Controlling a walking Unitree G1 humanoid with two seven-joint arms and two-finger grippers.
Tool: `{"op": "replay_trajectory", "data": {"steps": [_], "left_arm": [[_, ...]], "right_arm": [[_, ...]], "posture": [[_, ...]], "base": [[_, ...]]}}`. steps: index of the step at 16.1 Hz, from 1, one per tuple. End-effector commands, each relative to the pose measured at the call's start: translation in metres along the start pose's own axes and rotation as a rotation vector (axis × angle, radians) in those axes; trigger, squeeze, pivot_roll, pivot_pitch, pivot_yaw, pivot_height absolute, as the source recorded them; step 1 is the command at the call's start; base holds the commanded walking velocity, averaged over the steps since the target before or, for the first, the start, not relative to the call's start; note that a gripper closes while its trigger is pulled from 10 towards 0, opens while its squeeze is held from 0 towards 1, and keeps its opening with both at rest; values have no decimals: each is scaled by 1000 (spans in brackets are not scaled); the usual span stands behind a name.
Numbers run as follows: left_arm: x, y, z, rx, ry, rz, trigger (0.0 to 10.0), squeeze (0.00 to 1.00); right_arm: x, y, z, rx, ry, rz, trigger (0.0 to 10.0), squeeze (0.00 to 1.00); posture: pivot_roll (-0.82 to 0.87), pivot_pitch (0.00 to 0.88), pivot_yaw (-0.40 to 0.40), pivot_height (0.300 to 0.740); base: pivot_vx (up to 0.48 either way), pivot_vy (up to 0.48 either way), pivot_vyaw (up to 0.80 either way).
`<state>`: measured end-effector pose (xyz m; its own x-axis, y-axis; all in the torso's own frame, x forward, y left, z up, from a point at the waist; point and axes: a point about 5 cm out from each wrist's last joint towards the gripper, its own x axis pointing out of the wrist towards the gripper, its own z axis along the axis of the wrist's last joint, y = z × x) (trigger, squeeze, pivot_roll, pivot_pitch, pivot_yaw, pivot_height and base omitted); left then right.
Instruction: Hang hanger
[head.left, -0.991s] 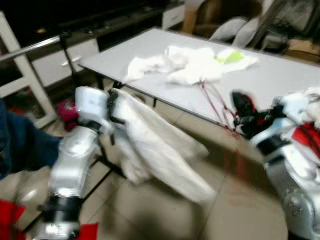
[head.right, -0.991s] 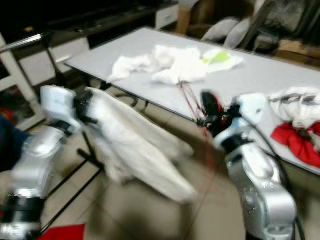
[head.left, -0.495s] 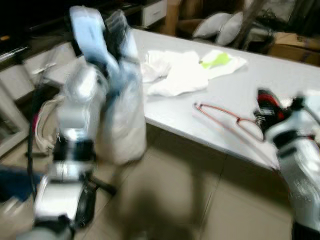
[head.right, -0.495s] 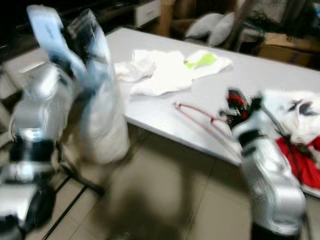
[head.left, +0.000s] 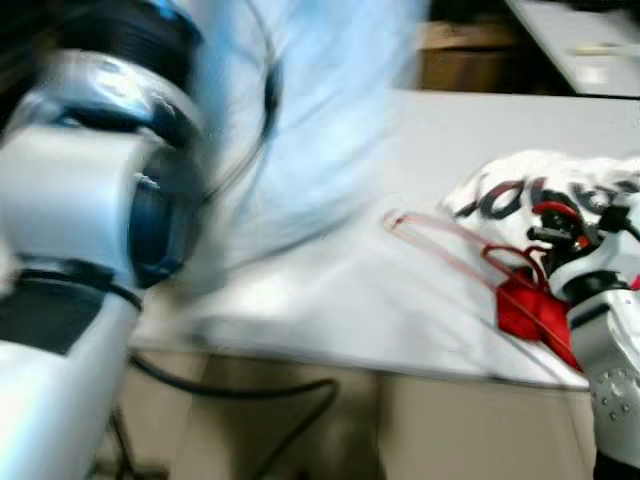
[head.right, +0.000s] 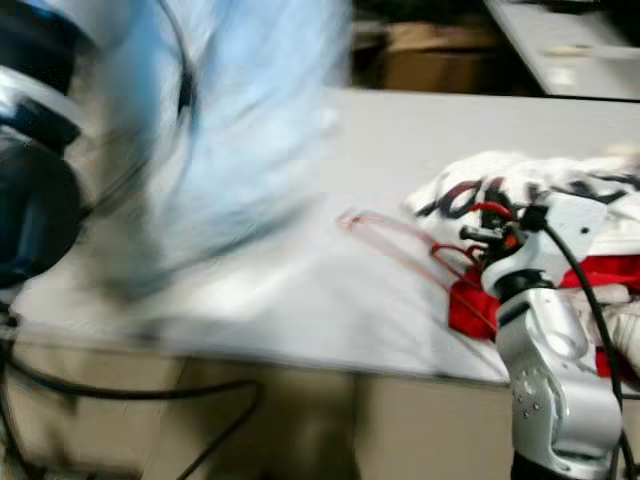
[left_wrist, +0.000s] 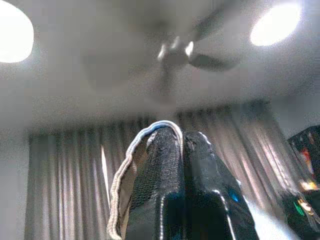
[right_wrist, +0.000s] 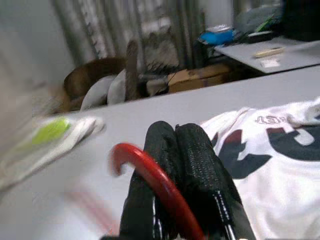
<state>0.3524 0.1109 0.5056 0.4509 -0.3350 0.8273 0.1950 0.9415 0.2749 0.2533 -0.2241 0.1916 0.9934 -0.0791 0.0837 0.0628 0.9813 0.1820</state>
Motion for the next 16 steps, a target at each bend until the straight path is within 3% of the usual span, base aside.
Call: {"op": "replay_trajectory", "data": {"steps": [1, 2, 3, 5, 6, 7, 8, 9, 11, 12, 13, 15, 16], "left_arm": [[-41, -18, -68, 87, 262, -99, 10000, 0], [-66, -30, -97, 167, 375, -183, 10000, 0], [-106, -40, -131, 230, 523, -276, 10000, 0], [-150, -42, -159, 234, 670, -322, 10000, 0], [-177, -32, -169, 230, 736, -309, 10000, 0], [-187, -19, -171, 242, 764, -271, 10000, 0], [-200, 12, -170, 242, 816, -155, 10000, 0], [-205, 33, -165, 224, 824, -72, 10000, 0], [-204, 46, -158, 211, 784, -17, 10000, 0], [-196, 60, -147, 231, 722, 41, 10000, 0], [-187, 79, -134, 325, 689, 119, 10000, 0], [-188, 120, -117, 505, 758, 277, 10000, 0], [-195, 144, -104, 678, 808, 357, 10000, 0]], "right_arm": [[-4, 5, 2, 0, -15, 10, 10000, 0], [-5, 6, 0, 1, -9, 13, 10000, 0], [-6, 7, 0, -5, -2, 19, 10000, 0], [-7, 8, 0, -3, 0, 28, 10000, 0], [-8, 10, 0, 0, 1, 38, 10000, 0], [-8, 11, 0, 1, 1, 47, 10000, 0], [-8, 14, 0, 4, 4, 67, 10000, 0], [-7, 15, -1, 6, 8, 81, 10000, 0], [-4, 18, -1, 8, 12, 100, 10000, 0], [-2, 21, -1, 10, 13, 118, 10000, 0], [-1, 23, -2, 19, 19, 137, 10000, 0], [-3, 30, -8, -4, 68, 190, 10000, 0], [-6, 35, -12, -10, 83, 222, 10000, 0]], "posture": [[-122, 0, 108, 740], [-122, 0, 108, 740], [-129, 0, 113, 740], [-131, 0, 112, 740], [-130, 0, 106, 740], [-128, 0, 104, 740], [-116, 0, 84, 740], [-110, 0, 78, 740], [-101, 0, 64, 740], [-101, 0, 64, 740], [-101, 0, 64, 740], [-91, 0, 60, 740], [-91, 0, 65, 740]], "base": [[326, 0, -800], [322, 0, -800], [315, 0, -800], [0, 0, -800], [0, 0, -800], [0, 0, -800], [0, 0, -800], [0, 0, -800], [0, 0, -800], [0, 0, -800], [0, 0, 0], [0, 0, 0], [0, 0, 0]]}}
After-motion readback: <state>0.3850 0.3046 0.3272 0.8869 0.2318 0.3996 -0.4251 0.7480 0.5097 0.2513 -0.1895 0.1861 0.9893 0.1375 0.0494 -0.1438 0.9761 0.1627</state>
